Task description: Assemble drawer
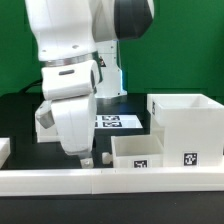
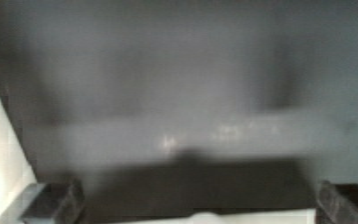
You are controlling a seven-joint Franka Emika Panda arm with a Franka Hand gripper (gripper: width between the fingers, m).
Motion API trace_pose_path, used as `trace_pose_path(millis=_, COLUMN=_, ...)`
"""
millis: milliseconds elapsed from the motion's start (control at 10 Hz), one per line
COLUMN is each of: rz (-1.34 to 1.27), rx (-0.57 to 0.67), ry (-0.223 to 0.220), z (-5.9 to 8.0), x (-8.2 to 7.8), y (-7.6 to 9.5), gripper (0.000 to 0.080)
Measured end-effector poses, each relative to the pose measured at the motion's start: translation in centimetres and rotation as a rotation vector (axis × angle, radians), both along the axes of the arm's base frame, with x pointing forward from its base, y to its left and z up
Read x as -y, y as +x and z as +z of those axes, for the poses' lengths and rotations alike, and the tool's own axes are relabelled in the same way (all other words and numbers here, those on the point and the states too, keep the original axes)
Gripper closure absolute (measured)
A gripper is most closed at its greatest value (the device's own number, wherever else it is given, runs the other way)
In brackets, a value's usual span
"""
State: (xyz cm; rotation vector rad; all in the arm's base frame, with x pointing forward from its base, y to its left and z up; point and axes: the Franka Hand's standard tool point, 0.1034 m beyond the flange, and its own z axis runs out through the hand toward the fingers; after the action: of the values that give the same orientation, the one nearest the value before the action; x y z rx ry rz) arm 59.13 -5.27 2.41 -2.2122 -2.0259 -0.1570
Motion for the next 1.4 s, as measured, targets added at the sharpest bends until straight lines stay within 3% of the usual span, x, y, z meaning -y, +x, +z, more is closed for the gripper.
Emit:
trace_pose_path(millis=200, rz=-0.019, rx=0.002, ry=0.002, z=0.1, x=-0.9, y=0.2, gripper=0.0150)
trace_pose_path(millis=700, rz=-0.042, rx=0.035, ry=-0.010, z=0.1, x=-0.3, y=0.4, gripper=0.0150)
trace_pose_path(millis=1100, rz=0.027, rx=0.061, ry=-0.012, z=0.1, x=-2.5, y=0.8, gripper=0.0150)
trace_pose_path(millis=1400, rz=0.023, rx=0.064, ry=-0.013, z=0.0, x=-2.4, y=0.8, gripper=0.0150)
